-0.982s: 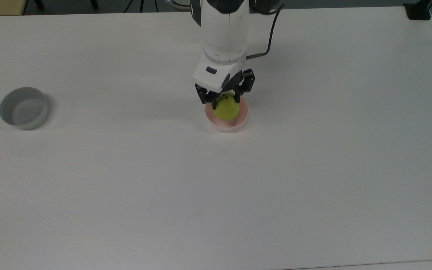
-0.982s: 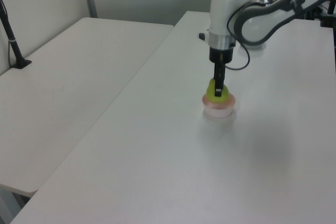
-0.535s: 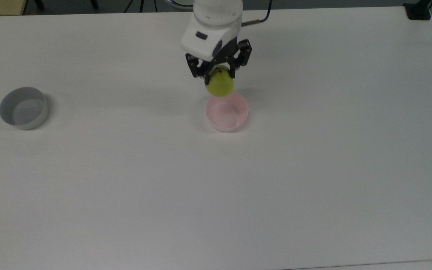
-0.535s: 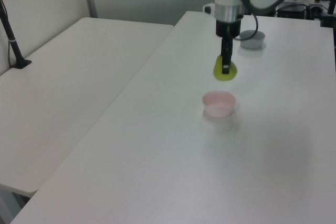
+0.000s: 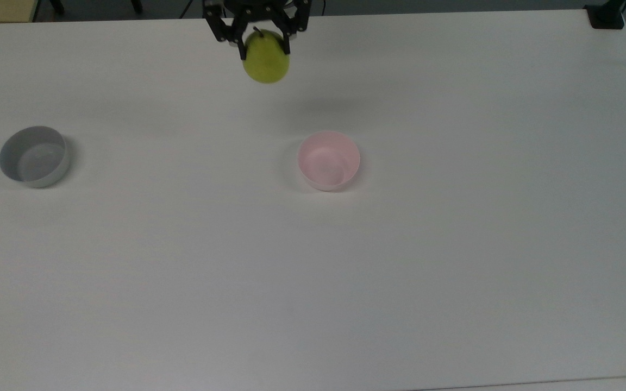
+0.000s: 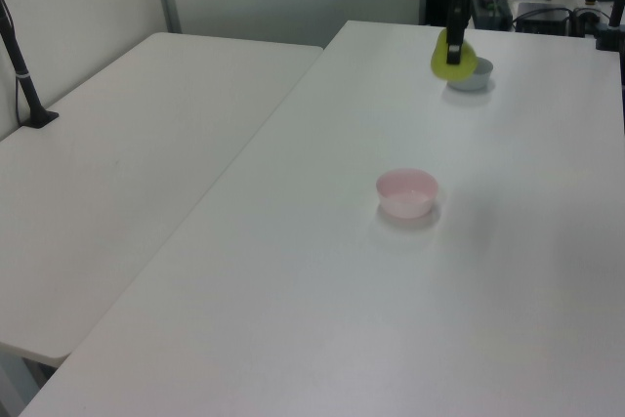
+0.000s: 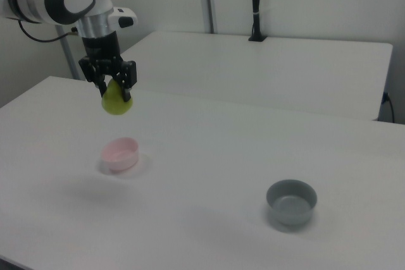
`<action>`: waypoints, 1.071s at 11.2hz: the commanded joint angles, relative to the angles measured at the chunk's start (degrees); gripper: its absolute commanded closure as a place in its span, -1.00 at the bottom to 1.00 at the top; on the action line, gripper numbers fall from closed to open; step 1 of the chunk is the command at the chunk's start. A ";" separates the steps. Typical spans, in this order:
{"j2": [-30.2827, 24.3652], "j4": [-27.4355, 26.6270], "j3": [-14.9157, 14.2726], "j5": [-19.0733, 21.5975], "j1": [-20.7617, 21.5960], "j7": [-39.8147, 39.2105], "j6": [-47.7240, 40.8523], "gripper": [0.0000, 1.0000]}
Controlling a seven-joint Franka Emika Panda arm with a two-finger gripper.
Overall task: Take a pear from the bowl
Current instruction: 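Lift the pear out of the pink bowl and carry it toward the grey bowl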
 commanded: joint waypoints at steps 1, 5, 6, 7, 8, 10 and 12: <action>-2.42 -0.33 1.04 0.28 -3.42 0.38 -2.23 0.99; -2.25 -0.06 -1.24 0.36 -5.44 -6.80 -1.53 1.00; -2.16 0.02 -1.95 1.41 -6.32 -10.05 -1.27 1.00; -1.99 0.72 -2.39 2.03 -7.11 -12.96 -0.66 1.00; -1.81 0.73 -3.27 2.12 -7.46 -15.42 -0.57 1.00; -1.55 0.12 -4.93 2.04 -8.25 -18.86 -0.39 1.00; -1.72 -3.82 -5.91 1.86 -9.66 -19.93 4.94 1.00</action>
